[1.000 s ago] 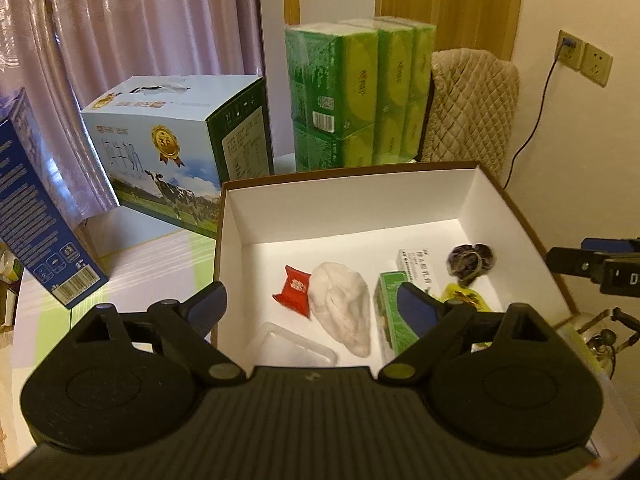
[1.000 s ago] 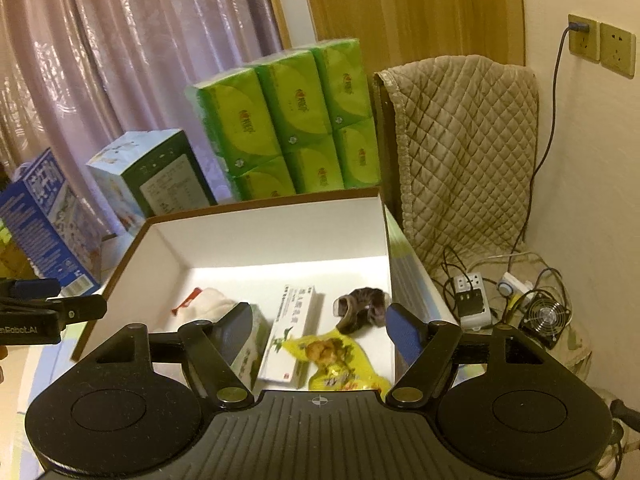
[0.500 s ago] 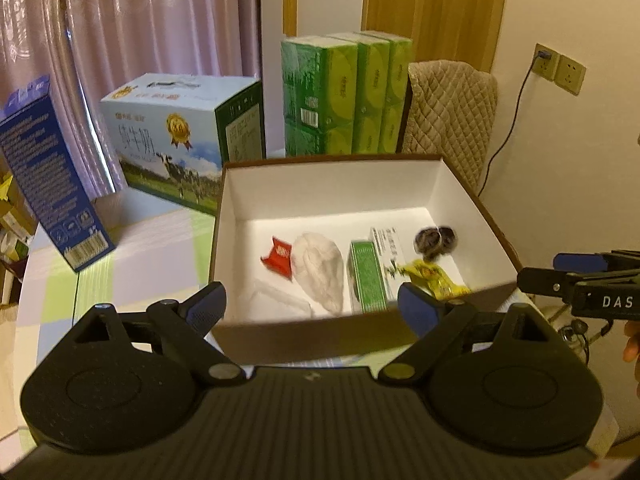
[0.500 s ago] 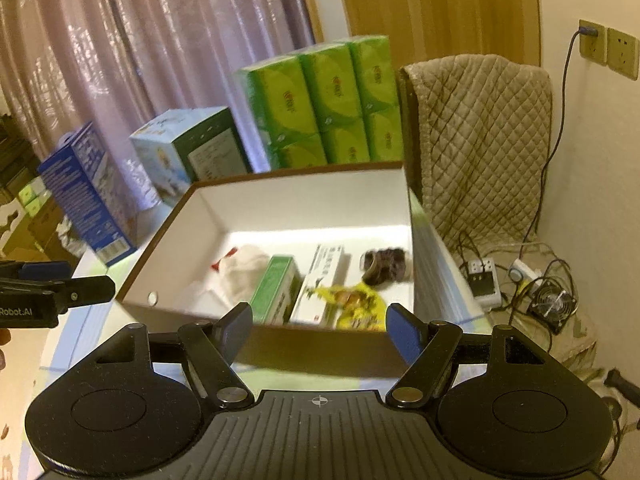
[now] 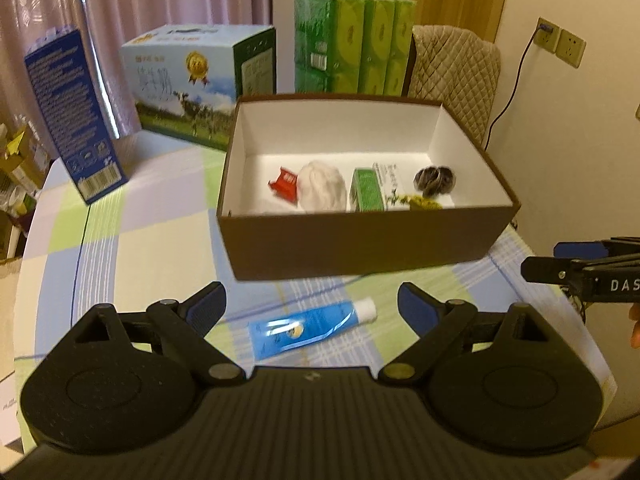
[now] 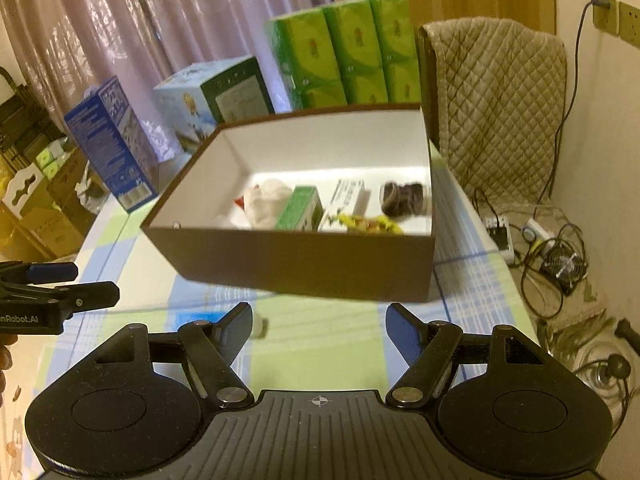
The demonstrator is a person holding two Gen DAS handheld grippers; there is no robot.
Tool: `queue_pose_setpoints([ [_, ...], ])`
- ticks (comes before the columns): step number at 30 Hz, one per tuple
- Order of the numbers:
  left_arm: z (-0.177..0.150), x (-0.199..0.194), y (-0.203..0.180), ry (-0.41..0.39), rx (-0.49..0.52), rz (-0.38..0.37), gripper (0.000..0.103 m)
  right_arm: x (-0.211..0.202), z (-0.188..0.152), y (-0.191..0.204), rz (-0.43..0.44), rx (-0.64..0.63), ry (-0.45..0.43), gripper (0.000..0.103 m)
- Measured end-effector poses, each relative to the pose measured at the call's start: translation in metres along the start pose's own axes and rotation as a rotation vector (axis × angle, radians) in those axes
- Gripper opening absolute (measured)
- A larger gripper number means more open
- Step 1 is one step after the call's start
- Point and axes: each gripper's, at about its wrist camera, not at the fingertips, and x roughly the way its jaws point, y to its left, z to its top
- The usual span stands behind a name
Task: Organize objects
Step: 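Withdraw both open tools up out of the brown box, then move both open tools down toward the white hair clip and blue tube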
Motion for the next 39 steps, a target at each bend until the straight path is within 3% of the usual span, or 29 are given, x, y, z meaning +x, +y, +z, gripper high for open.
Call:
queue_pose_setpoints([
  [13, -0.039, 0.011, -0.004, 0.088, 0.0, 0.011, 0.091, 0.009, -0.033, -0.008, -0.001, 0.031, 0.089, 0.071],
  [22, -0.061, 0.021, -0.015, 0.137, 0.05, -0.026, 0.091, 0.015, -0.047, -0.017, -0.016, 0.047, 0.135, 0.071],
  [39, -0.119, 0.043, -0.039, 0.192, 0.292, -0.113, 0.091, 0.03, -0.077, -0.029, -0.048, 0.061, 0.238, 0.071],
])
